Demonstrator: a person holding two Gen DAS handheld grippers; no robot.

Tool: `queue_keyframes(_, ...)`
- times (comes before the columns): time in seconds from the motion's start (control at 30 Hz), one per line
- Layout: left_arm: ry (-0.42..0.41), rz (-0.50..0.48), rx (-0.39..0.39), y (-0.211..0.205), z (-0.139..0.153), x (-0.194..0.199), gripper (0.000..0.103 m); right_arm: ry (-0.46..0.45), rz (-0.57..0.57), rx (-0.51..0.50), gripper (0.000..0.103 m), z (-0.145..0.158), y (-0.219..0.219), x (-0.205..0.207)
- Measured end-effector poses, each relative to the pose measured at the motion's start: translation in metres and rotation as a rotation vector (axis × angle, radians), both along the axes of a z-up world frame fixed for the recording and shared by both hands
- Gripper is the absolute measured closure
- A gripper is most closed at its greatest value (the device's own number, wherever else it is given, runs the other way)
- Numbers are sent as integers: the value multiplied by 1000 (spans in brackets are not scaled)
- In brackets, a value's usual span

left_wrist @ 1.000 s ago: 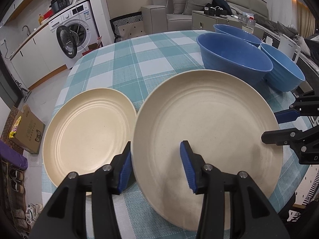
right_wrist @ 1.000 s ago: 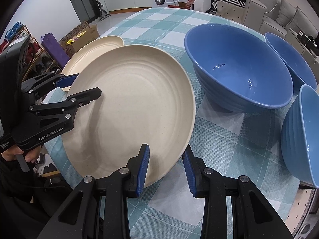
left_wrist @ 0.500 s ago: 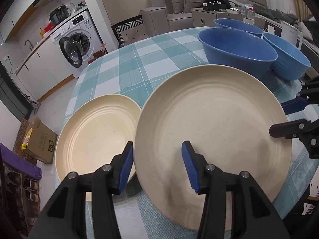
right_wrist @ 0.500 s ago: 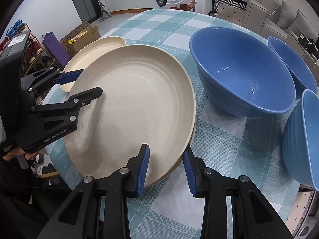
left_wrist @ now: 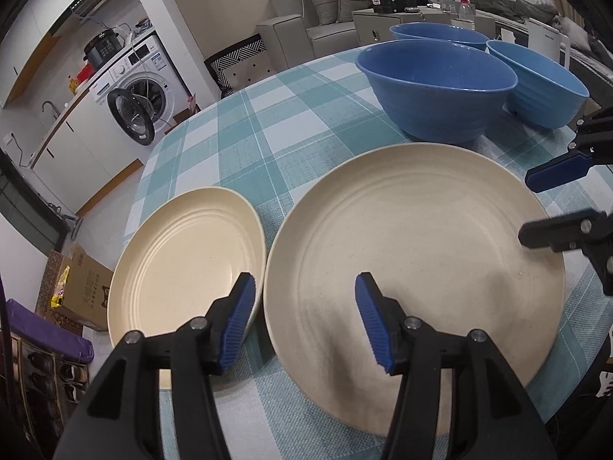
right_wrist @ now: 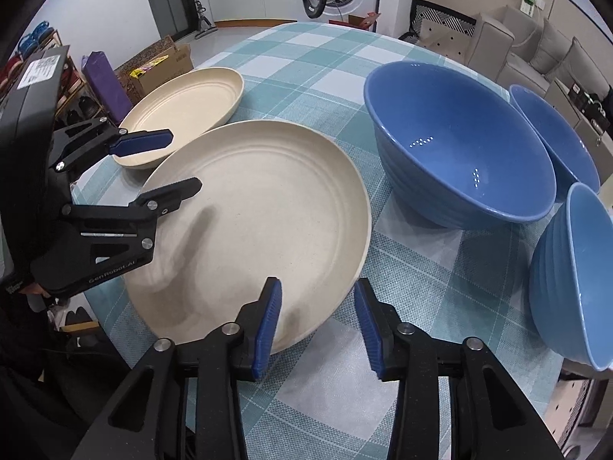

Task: Organize plates and bowls
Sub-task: 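Open both tools to release the plates onto the table and withdraw, then move the right tool to a beige plate rim while the left tool approaches another beige plate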

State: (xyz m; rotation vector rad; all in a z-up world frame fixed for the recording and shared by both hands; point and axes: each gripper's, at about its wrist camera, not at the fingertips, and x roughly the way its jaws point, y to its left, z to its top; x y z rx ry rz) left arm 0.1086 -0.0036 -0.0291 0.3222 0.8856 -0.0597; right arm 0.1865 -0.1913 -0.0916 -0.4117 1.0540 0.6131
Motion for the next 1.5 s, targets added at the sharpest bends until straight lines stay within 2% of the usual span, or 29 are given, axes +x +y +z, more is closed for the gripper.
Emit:
queue_keyframes(0.03,-2,3,-14,2,1,-1,40,-5,8,3,53,0,1,-1)
queue_keyframes(0.1,3,7,-57,8,3,-3,40,-18,21,19,51,3,0,-6)
queue_keyframes(0.23,0,24,-152,22,13,-10,39,-28,26,75,26,9,-2,-8)
queue_keyframes(0.37,-35,55,-208,41,24,-20,32,-49,22,133,19,19,-5,-13)
queue_keyframes(0.4,-49,69,-212,47,27,-23,24,-52,21,150,17,21,-6,-14)
queue_keyframes(0.43,-70,84,-215,52,31,-26,21,-58,16,162,15,24,-7,-16)
queue_keyframes(0.57,-105,127,-246,75,42,-33,17,-99,3,187,3,31,-5,-22)
queue_keyframes(0.67,-126,164,-265,92,47,-37,4,-115,-18,216,2,36,-3,-22)
queue_keyframes(0.7,-142,175,-268,97,49,-38,4,-118,-23,226,1,37,-2,-21)
queue_keyframes(1.03,-181,251,-263,121,59,-40,2,-138,-29,253,1,47,9,-14)
queue_keyframes(1.5,-238,265,-269,136,79,-35,2,-161,-25,287,1,65,29,-2)
